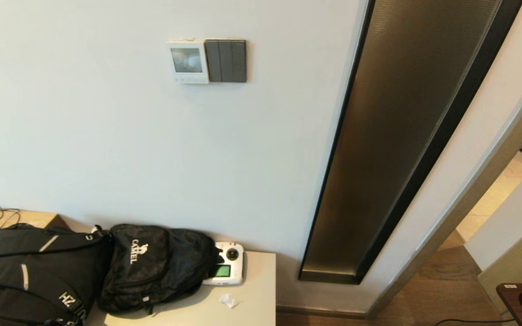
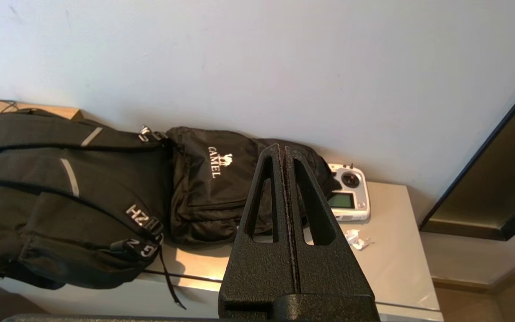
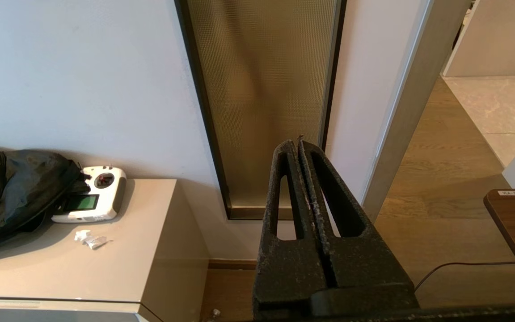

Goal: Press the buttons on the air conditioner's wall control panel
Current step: Turn on the central air conditioner

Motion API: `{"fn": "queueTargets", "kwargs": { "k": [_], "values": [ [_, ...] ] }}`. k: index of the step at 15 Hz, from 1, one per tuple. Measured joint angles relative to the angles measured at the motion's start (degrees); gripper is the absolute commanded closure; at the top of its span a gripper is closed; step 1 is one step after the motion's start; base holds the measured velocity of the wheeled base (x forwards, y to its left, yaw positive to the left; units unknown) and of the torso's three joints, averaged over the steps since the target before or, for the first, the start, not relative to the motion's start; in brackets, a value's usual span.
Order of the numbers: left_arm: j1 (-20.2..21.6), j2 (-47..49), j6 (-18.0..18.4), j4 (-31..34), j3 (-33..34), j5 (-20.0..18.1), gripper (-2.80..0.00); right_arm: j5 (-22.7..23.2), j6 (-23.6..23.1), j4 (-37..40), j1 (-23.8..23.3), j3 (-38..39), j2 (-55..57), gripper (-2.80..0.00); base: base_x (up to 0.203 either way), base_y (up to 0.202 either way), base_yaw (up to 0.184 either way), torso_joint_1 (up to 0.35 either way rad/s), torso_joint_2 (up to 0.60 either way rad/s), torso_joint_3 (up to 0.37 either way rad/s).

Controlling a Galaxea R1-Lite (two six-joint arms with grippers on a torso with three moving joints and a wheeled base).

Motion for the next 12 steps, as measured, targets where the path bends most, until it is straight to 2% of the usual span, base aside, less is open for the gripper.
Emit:
{"fn": "queueTargets", "kwargs": {
  "k": [12],
  "values": [
    [0.0, 0.0, 0.7, 0.1, 0.0, 0.0, 0.00, 0.0, -0.1, 0.0, 0.0, 0.0, 0.0, 0.00, 0.000, 0.000, 0.000, 0.000, 0.00, 0.000]
  ]
}}
